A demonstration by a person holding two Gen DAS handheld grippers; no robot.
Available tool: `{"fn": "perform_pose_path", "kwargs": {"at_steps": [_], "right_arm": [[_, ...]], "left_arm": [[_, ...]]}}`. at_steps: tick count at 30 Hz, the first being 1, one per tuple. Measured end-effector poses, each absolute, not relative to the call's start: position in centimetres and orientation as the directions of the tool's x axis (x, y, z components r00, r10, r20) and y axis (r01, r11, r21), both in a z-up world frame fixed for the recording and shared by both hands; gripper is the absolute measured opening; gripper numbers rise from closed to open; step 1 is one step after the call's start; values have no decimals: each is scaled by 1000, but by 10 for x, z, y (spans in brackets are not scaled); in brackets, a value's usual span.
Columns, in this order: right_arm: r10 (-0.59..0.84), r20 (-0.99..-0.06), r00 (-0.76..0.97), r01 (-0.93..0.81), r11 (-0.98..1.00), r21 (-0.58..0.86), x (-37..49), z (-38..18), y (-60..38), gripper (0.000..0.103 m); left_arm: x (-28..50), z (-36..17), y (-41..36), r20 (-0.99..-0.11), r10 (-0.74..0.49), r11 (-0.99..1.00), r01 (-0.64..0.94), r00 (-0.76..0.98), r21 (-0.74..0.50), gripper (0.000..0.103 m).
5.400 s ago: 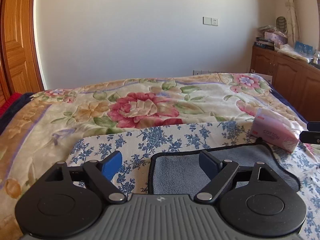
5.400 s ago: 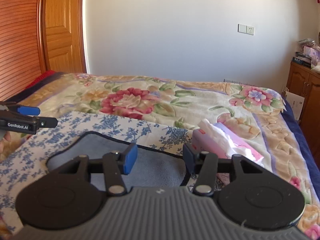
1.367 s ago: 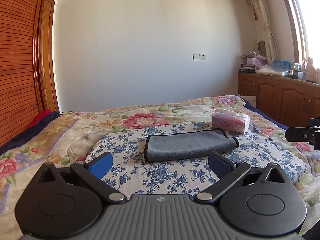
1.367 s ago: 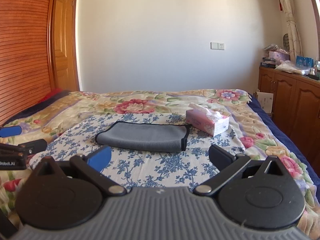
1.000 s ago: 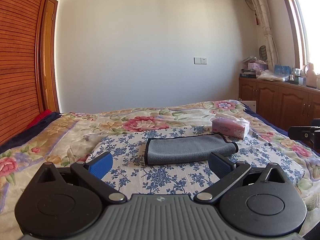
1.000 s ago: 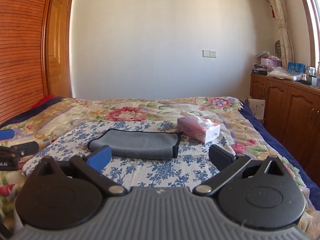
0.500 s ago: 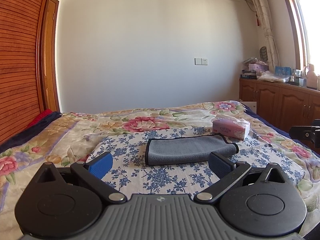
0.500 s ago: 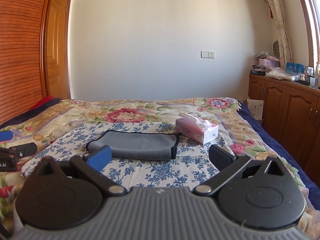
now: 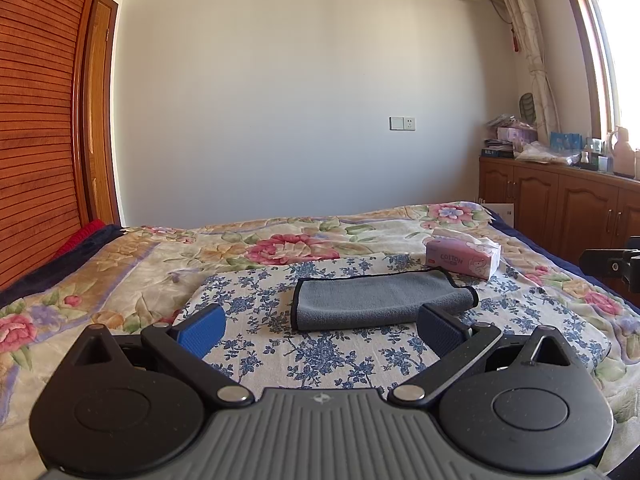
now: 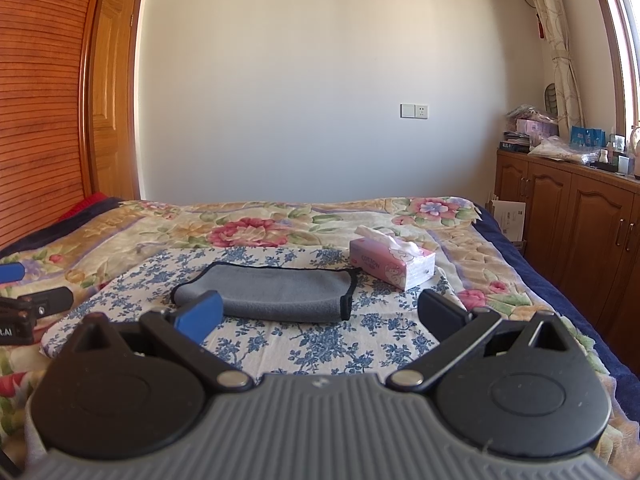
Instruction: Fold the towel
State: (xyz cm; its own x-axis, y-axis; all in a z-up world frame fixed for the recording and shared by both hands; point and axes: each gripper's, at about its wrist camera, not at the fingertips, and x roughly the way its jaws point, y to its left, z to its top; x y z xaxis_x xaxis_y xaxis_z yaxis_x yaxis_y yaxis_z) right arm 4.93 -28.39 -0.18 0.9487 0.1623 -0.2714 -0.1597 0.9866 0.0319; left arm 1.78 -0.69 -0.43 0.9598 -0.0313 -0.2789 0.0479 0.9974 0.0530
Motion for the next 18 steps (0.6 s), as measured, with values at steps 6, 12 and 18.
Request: {"fn": "perform_pose_path", "kwargs": {"at_steps": [6, 12, 18], "right_arm": [[161, -271, 949, -158, 987, 33, 50, -2, -284, 103], [160, -270, 950, -157, 987, 32, 50, -1, -284, 103], [157, -269, 950, -154, 987, 35, 50, -1, -285, 103]], "left_arm": [[18, -4, -7, -279, -30, 997, 47, 960, 54, 103], [18, -4, -7, -279, -30, 997, 47, 960, 54, 103], [18, -5, -7, -279, -31, 997, 48, 960, 54, 103]]}}
